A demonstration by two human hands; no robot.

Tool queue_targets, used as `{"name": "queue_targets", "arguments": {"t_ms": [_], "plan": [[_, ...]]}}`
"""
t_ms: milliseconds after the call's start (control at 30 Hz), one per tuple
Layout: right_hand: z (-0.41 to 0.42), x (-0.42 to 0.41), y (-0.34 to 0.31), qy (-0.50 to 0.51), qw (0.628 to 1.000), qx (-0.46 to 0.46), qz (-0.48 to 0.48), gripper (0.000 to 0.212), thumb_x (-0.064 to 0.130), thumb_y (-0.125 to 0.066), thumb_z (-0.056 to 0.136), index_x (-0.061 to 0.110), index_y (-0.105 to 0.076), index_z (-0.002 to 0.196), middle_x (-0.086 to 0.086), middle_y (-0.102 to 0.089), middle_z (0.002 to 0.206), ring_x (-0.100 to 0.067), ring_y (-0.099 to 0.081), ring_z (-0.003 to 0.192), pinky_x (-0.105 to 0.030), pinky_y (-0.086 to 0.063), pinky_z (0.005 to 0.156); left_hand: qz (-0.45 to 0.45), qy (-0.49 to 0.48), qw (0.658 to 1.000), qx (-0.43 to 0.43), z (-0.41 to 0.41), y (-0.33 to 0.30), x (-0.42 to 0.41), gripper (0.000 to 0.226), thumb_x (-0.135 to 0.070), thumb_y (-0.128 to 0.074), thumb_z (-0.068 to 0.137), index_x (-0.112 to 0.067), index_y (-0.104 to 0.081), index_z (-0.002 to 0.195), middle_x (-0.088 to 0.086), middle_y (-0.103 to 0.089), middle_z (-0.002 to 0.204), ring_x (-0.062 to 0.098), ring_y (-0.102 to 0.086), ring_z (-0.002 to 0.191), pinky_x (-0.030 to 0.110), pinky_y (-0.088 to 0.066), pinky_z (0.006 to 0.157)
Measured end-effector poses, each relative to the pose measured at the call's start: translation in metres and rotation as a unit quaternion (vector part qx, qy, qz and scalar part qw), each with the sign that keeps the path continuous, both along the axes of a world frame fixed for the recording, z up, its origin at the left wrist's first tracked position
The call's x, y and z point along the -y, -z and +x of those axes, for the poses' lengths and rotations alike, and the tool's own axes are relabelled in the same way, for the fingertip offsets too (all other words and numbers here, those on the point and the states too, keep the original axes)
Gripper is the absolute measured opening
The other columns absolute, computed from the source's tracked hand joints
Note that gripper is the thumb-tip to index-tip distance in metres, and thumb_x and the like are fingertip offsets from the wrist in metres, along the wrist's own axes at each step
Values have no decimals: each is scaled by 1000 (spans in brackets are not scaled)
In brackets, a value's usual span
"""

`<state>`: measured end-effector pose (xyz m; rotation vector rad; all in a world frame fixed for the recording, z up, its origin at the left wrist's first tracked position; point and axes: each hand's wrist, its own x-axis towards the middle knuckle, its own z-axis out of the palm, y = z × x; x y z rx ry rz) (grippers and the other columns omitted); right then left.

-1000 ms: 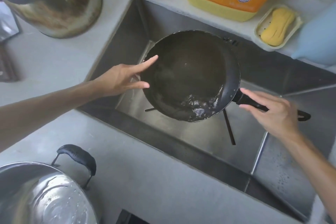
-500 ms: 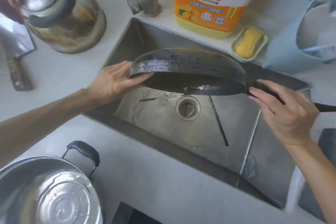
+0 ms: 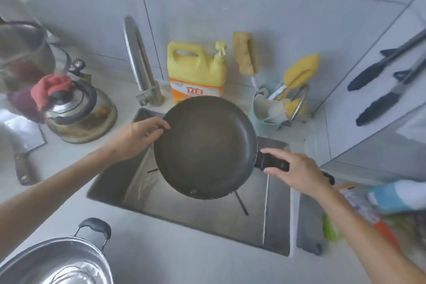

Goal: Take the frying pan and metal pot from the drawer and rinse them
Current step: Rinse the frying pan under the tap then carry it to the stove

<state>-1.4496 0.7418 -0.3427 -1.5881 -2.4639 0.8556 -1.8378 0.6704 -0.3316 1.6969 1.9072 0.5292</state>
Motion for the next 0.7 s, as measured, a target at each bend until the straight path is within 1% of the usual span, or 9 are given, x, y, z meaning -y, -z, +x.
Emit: {"name": "queue_targets", "arguments": {"t_ms": [100, 167, 233, 300, 367, 400, 500, 600, 700], "plan": [[21, 23, -19, 39, 997, -38, -58, 41, 45, -69, 76, 63, -52, 108, 19, -67, 113, -4, -61, 107, -30, -46, 97, -18, 42, 996, 73, 15, -15, 2, 32, -25, -59, 90, -53, -55, 104, 1, -64, 114, 13, -61, 107, 26, -43, 96], [35, 45, -38, 74, 992, -73, -78, 41, 36, -73, 77, 61, -54, 102, 26, -63, 114, 13, -56, 106, -19, -43, 98, -21, 94, 986, 137, 26, -28, 2, 38, -22, -62, 89, -49, -55, 114, -2, -62, 120, 8, -59, 112, 23, -41, 99], [47, 68, -57, 106, 986, -90, -88, 43, 28, -73, 79, 60, -53, 99, 32, -60, 108, 26, -51, 97, -7, -41, 90, -9, 134, 973, 186, 39, -41, 0, 40, -17, -61, 90, -46, -56, 117, -12, -67, 116, -5, -58, 109, 13, -40, 98], [64, 93, -72, 140, 983, -83, -82, 42, 29, -73, 79, 62, -55, 97, 33, -60, 109, 22, -52, 102, -14, -43, 96, 8, 172, 964, 204, 55, -49, -5, 42, -13, -58, 91, -48, -56, 115, -28, -63, 113, -18, -55, 103, 3, -38, 91], [86, 122, -85, 180, 976, -88, -82, 42, 30, -73, 78, 61, -56, 101, 29, -59, 116, 8, -53, 114, -20, -41, 103, 15, 206, 955, 212, 75, -57, -12, 33, -24, -61, 90, -47, -58, 114, -28, -64, 109, -16, -57, 101, 9, -40, 92], [98, 137, -92, 200, 972, -94, -84, 42, 29, -73, 78, 56, -56, 107, 27, -57, 121, 4, -52, 117, -17, -39, 103, 11, 218, 952, 213, 88, -61, -16, 30, -35, -64, 86, -47, -59, 113, -24, -67, 107, -13, -59, 100, 9, -42, 91], [136, 192, -118, 270, 955, -95, -74, 48, 28, -76, 76, 39, -58, 119, 26, -54, 124, 18, -50, 107, 0, -37, 87, 9, 288, 935, 207, 139, -79, -24, 42, -56, -65, 69, -50, -61, 111, -15, -72, 99, -6, -64, 97, 9, -45, 84], [181, 252, -137, 340, 933, -98, -58, 53, 29, -82, 68, 35, -59, 115, 20, -63, 119, 12, -55, 107, -8, -43, 88, -2, 356, 910, 212, 207, -99, -21, 50, -60, -62, 59, -51, -63, 108, -17, -73, 97, -5, -64, 96, 24, -47, 90], [227, 321, -155, 405, 910, -80, -25, 50, 38, -81, 66, 47, -58, 109, 34, -58, 113, 21, -49, 104, -6, -41, 85, 13, 430, 882, 191, 286, -114, -6, 53, -62, -61, 59, -52, -61, 111, -12, -73, 99, 3, -67, 96, 25, -49, 89]]}}
